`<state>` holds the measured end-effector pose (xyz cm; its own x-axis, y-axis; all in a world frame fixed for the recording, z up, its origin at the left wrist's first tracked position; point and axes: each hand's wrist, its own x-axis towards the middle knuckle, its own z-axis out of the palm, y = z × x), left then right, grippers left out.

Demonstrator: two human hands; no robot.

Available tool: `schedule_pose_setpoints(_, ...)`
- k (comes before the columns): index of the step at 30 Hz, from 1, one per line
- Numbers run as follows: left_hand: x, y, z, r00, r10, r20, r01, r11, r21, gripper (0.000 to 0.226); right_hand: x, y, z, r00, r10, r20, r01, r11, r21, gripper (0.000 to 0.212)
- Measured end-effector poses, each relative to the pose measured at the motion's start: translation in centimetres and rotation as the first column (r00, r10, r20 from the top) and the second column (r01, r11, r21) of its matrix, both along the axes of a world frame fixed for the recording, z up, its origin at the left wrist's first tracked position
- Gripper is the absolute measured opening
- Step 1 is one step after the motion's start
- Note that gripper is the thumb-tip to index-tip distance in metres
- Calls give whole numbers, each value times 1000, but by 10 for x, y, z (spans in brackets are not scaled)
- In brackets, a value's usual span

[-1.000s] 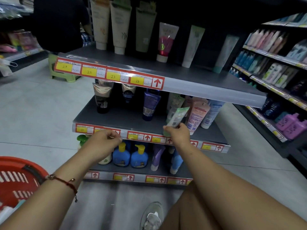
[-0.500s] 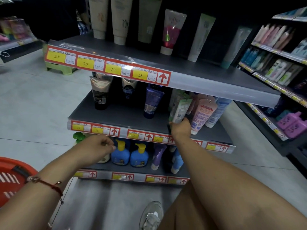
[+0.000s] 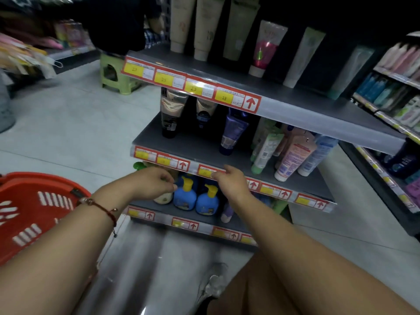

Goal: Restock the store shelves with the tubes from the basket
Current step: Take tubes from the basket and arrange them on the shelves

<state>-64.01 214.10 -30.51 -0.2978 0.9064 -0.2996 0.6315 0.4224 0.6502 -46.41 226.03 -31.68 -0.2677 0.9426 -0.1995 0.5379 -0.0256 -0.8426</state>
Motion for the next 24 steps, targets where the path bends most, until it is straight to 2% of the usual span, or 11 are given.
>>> schedule_pose_setpoints(2,-9,-24,8,1000,17,-13,-18,998,-55,21,-20,-28,-1,964,202,170,-217,973,75,45)
schedule_pose_setpoints(5,-31,-73,22,988,127,86,-113,982,-148,28,-63,-64,-8,814,457,358,-494,870,12,40)
schedule_pose_setpoints(8,-58,-132,38,959,272,79,-269,962,-37,37,-111,-111,-17,622,645,444,-702,711,-48,37)
schedule_pose_setpoints(11,-77,-198,44,888,459,42,-460,879,125,57,-148,-165,-28,436,765,473,-847,527,-71,40)
schedule_pose_setpoints(14,-92,-265,22,826,559,70,-563,817,128,33,-171,-205,-39,265,829,492,-930,355,-98,44)
schedule_pose_setpoints(16,-100,-307,-7,790,613,20,-614,789,28,27,-186,-223,-52,161,841,516,-957,260,-125,51)
schedule_pose_setpoints(19,-112,-354,-61,799,582,-153,-602,769,-216,26,-208,-239,-76,6,785,619,-972,151,-182,53)
schedule_pose_setpoints(22,-123,-372,-113,846,497,-192,-526,723,-447,36,-234,-246,-104,-124,710,693,-957,99,-272,50)
schedule_pose_setpoints(24,-130,-375,-149,864,472,-177,-487,691,-534,41,-255,-246,-129,-209,661,720,-934,85,-348,48)
